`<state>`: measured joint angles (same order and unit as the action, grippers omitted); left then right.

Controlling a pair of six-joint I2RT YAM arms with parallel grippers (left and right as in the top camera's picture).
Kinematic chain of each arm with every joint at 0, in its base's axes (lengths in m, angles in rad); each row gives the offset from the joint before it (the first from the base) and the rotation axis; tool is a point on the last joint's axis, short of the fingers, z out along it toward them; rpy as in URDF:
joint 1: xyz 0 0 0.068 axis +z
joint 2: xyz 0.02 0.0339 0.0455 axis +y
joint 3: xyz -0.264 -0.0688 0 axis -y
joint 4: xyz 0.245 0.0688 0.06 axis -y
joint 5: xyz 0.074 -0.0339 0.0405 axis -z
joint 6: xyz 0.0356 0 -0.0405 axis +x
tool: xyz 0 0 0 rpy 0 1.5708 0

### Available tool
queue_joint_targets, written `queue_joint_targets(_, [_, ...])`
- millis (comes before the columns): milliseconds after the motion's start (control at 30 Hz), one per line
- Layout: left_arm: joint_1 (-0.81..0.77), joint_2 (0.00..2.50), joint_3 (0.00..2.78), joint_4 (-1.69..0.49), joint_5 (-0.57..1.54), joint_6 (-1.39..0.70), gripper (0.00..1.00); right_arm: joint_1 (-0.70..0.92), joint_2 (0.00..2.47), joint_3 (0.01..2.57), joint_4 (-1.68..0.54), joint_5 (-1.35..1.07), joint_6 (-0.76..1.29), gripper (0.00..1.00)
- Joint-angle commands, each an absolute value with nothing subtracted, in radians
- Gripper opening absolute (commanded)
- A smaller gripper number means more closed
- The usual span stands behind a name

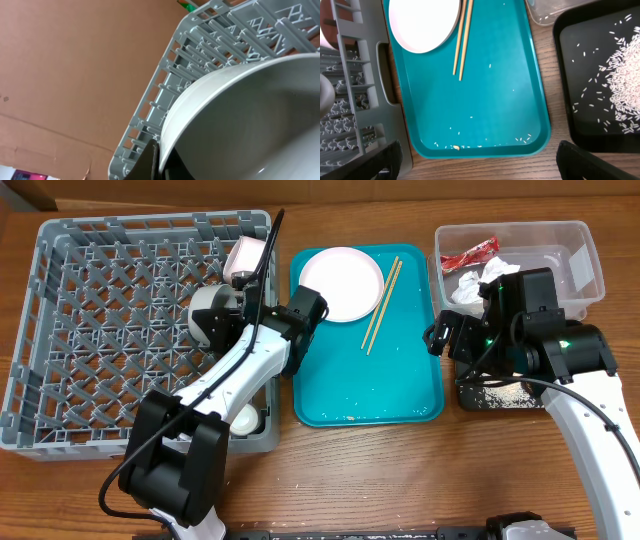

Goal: Sort waste into correct bins and load items into the dishwasher
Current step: 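Carry the grey bowl left and set it into the dish rack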

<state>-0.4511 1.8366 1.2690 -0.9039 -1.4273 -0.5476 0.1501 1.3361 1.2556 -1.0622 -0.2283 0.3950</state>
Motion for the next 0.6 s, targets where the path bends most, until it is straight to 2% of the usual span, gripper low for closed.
queue_joint_targets(0, [-0.453, 1.862, 1.25, -0.876, -1.47, -0.545, 0.04, 0.144, 1.332, 1.275, -1.057, -0.221, 0.392, 1.0])
queue_joint_targets(333, [-0.465, 1.964, 1.246, -0.849, -1.563, -0.521, 0.04, 0.144, 1.332, 1.275, -1.057, -0.221, 0.392, 1.0])
queue_joint_targets(500, [-0.477, 1.964, 1.248, -0.825, -1.549, -0.52, 0.13, 0.144, 1.332, 1.275, -1.058, -0.221, 0.392, 1.0])
queue_joint_targets(567, [-0.497, 1.964, 1.248, -0.836, -1.502, -0.506, 0.21, 0.144, 1.332, 1.275, -1.057, -0.221, 0.392, 1.0])
